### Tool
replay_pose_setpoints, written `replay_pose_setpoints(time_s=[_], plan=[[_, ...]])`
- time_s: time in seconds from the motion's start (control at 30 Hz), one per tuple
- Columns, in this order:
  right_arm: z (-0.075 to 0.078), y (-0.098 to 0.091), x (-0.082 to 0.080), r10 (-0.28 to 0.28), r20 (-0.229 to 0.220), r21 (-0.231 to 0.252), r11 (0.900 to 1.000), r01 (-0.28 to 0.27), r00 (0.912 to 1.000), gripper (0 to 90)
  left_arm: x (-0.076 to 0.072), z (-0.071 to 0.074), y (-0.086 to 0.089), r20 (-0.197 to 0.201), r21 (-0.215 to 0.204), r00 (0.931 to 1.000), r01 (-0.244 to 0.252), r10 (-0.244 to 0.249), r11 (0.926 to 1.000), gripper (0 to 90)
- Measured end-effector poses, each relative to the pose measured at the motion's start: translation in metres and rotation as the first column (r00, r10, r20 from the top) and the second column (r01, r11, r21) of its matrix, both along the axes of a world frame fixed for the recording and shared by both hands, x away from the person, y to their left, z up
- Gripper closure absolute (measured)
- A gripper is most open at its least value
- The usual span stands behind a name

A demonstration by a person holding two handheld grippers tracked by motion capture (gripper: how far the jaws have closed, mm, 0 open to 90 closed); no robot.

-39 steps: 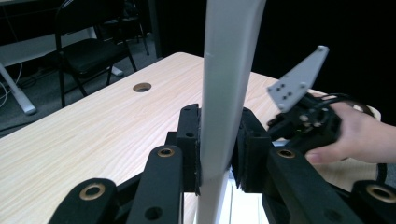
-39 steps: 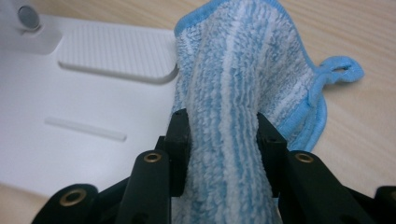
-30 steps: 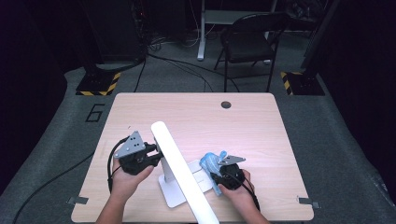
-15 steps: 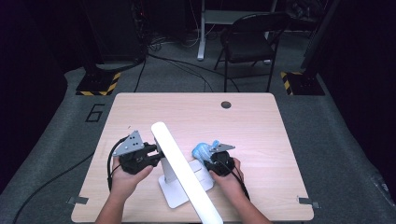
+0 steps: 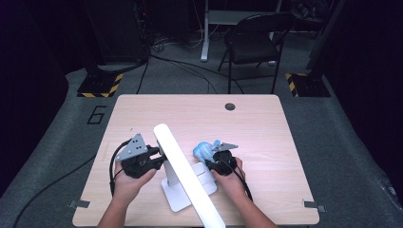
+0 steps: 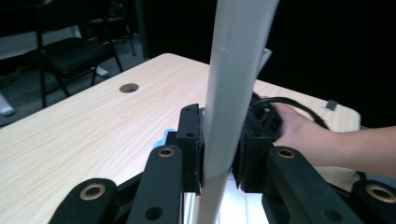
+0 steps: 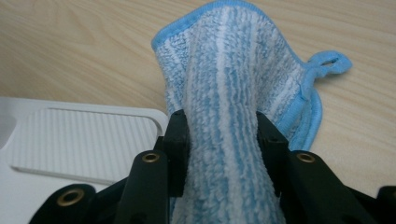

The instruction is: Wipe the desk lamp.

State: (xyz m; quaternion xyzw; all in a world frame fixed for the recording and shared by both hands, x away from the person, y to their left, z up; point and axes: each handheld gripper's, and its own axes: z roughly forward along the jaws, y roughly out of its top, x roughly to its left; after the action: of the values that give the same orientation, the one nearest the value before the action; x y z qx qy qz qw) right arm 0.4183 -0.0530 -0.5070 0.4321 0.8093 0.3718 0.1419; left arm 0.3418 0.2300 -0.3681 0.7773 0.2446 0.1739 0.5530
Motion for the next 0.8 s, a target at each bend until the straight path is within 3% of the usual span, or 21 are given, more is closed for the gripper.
replay_pose_setpoints(time_s=[0.47, 0.8], plan=[[0.001, -0.024, -0.048, 0.035, 0.013, 0.006, 0.9994, -0.035, 0.9993, 63.7, 0.0, -0.001, 0.0, 0.009, -0.003, 0.9998, -0.017, 0.017, 0.9999, 74.4], [0.006, -0.049, -0.063, 0.034, -0.002, 0.03, 0.999, -0.034, 0.9994, 63.5, 0.003, -0.001, -0.005, -0.007, -0.013, 0.9999, -0.013, 0.013, 0.9998, 74.4]])
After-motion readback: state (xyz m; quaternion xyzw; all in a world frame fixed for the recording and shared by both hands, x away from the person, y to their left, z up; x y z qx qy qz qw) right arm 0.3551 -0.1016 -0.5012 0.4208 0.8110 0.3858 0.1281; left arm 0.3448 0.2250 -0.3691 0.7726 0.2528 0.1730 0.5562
